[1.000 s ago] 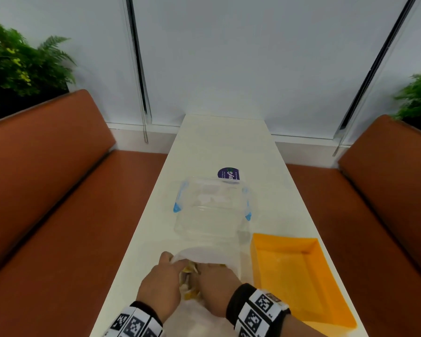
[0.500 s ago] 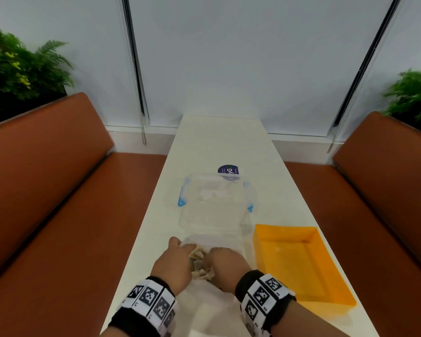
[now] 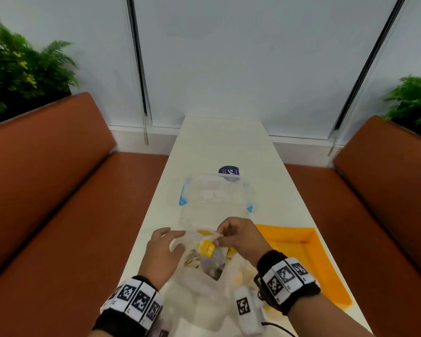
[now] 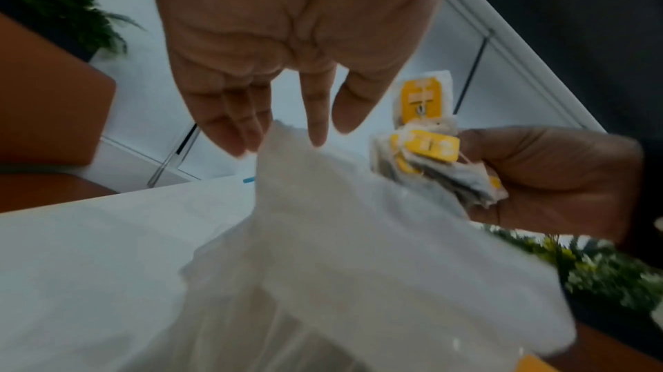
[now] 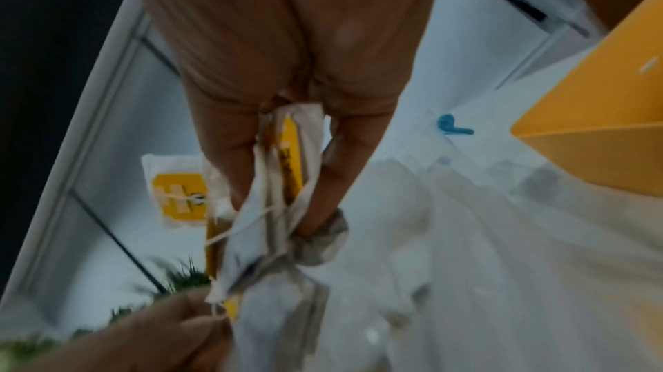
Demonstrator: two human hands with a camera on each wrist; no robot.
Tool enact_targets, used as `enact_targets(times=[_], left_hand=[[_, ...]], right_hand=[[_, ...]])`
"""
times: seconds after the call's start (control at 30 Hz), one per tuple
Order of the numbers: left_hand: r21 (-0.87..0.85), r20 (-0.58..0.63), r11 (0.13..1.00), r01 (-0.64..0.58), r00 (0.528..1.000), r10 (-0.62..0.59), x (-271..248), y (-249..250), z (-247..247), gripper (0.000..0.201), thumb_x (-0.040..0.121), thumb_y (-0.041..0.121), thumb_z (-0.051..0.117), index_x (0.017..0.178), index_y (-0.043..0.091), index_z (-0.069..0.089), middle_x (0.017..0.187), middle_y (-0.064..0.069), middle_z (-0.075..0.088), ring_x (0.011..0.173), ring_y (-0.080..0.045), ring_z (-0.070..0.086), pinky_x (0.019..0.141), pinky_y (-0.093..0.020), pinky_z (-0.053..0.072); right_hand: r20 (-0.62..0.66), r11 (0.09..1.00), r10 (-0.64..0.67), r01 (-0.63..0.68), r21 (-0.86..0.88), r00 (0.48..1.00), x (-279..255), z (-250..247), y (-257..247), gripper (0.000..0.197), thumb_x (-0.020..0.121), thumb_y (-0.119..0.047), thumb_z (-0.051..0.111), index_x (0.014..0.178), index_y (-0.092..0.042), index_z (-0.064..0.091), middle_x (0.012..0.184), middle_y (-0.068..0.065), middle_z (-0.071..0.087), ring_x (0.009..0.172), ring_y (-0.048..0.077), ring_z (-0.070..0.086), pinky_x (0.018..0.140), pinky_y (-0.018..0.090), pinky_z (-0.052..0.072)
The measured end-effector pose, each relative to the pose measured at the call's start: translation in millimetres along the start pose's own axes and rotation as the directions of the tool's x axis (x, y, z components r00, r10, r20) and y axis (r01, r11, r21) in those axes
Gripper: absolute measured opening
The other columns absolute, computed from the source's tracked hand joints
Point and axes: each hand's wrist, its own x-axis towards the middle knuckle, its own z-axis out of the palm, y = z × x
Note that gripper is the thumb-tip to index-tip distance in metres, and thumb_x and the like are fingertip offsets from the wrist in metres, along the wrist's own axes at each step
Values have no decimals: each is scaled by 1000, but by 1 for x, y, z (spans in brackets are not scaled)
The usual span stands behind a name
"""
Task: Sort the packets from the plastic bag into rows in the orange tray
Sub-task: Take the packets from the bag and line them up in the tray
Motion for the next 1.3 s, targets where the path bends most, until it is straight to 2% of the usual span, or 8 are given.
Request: enact_targets(times=[0.13,0.3,0.4,0.5,0.67,0.93,1.03,1.3], left_hand=[[-428,-99,904,-20,995,-25,-8,31,-17,33,87,27,59,119,30,52,125,2,45,113,-15,51,92,-29,40],[-835,364,470,284,927,86,-15,75,-12,97,37,47,90,123,41,45,121,-6,58,106,-25,61,76,-44,54],[-839,470,376,394,873,134,-19,90,5,83,50,27,90,123,28,50,114,-12,63,97,-31,66,66,-45,59],[-829,480,374,416,872,95,-24,97,19,41,66,12,71,103,20,56,88,-5,70,77,-21,71,54,-32,58],[-782,520,437,445,852,65,-26,99,49,24,81,1,59,98,17,57,73,-1,70,64,-12,69,46,-24,52],[-670,602,605,429,792,105,-30,125,83,51,50,15,72,99,16,58,71,-4,66,58,-14,63,49,-25,46],[-660,610,614,434,786,101,-28,134,97,63,41,24,75,101,15,57,73,-3,65,59,-14,64,49,-25,47],[-650,570,586,485,820,-47,-26,122,120,45,55,14,66,99,10,60,70,-7,65,60,-17,63,50,-24,50]], right_hand=[[-26,952,-10,17,306,1000,-5,-14,-30,29,76,17,64,66,-9,56,59,-1,56,54,10,54,51,19,45],[60,825,78,-98,557,995,-19,-21,-52,21,81,3,62,70,-14,57,71,5,65,61,19,64,53,29,53],[43,870,111,-118,479,993,-29,-17,-46,16,79,1,66,75,-12,57,74,8,61,60,19,61,52,28,54],[-98,962,67,-38,271,993,-39,-21,-33,16,79,2,69,76,-10,57,75,12,51,65,19,51,51,23,46],[-183,993,37,-16,114,982,-60,-38,-18,20,80,1,69,70,-11,56,64,-1,51,58,7,46,52,14,41],[-195,999,16,-23,-34,981,-69,-94,-32,10,80,-11,72,89,-12,68,70,-6,54,48,-7,47,47,6,35],[-141,984,-21,-5,-177,990,-65,-111,-34,9,80,-10,73,76,-15,67,66,-9,61,51,-9,53,53,7,40],[-151,883,51,-115,-454,987,-47,-155,-22,8,89,-8,62,82,-11,64,60,-2,57,41,-1,50,38,12,39]])
